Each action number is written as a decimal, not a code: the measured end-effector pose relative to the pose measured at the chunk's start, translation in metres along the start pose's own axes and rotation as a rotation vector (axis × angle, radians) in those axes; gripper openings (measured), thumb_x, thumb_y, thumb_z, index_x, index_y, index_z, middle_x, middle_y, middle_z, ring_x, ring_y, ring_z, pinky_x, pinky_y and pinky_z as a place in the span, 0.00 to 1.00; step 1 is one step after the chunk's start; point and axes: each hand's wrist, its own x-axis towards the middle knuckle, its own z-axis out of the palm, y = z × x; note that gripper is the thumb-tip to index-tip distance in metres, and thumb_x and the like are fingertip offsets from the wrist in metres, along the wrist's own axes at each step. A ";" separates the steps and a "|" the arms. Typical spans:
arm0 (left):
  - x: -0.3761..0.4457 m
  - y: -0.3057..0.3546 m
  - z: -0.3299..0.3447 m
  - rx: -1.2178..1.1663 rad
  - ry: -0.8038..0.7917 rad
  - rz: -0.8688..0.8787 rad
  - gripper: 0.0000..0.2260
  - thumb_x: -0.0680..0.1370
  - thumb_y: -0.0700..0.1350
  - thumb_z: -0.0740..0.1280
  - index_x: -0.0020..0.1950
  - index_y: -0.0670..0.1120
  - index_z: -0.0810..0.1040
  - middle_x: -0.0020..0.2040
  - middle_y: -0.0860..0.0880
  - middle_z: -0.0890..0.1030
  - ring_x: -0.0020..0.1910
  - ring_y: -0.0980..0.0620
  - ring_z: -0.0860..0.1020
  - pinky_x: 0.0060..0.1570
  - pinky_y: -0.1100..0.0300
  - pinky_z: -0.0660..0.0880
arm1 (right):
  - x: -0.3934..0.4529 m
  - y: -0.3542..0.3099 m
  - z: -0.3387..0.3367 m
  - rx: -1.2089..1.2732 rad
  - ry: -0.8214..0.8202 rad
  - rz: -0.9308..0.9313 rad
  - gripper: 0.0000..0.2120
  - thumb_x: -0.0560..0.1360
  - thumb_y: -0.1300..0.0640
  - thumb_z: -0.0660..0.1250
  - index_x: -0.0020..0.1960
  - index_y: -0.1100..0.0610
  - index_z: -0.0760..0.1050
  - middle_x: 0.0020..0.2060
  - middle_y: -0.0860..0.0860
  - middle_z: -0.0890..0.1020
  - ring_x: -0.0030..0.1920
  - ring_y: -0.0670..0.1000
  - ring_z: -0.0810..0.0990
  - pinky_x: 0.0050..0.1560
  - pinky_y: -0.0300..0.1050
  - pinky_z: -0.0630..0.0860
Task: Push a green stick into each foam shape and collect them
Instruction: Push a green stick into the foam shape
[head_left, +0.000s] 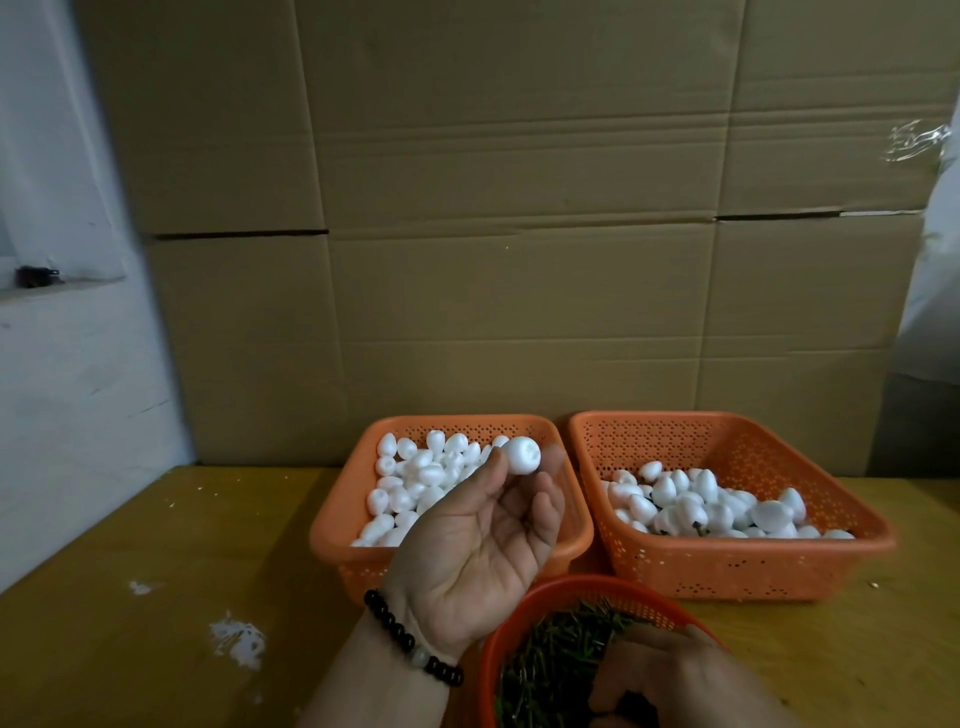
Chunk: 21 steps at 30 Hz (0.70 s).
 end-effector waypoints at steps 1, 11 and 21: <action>0.002 0.000 -0.002 -0.002 0.016 -0.006 0.15 0.67 0.40 0.71 0.51 0.33 0.81 0.50 0.38 0.82 0.38 0.46 0.81 0.33 0.58 0.80 | -0.001 0.000 -0.002 -0.100 -0.007 0.030 0.06 0.64 0.35 0.69 0.40 0.34 0.77 0.51 0.30 0.75 0.51 0.33 0.76 0.54 0.28 0.70; -0.001 -0.002 0.000 -0.112 -0.004 -0.116 0.18 0.66 0.39 0.77 0.51 0.33 0.78 0.45 0.38 0.79 0.38 0.44 0.82 0.33 0.54 0.81 | -0.038 0.081 -0.172 0.486 0.159 0.176 0.08 0.63 0.50 0.79 0.37 0.44 0.81 0.36 0.46 0.84 0.37 0.46 0.82 0.40 0.41 0.78; -0.001 -0.009 -0.003 0.054 0.020 -0.082 0.17 0.67 0.31 0.71 0.56 0.33 0.76 0.45 0.37 0.81 0.37 0.44 0.82 0.34 0.59 0.80 | -0.036 0.081 -0.178 1.114 0.290 0.306 0.09 0.59 0.62 0.74 0.39 0.60 0.83 0.28 0.59 0.80 0.29 0.51 0.78 0.32 0.39 0.76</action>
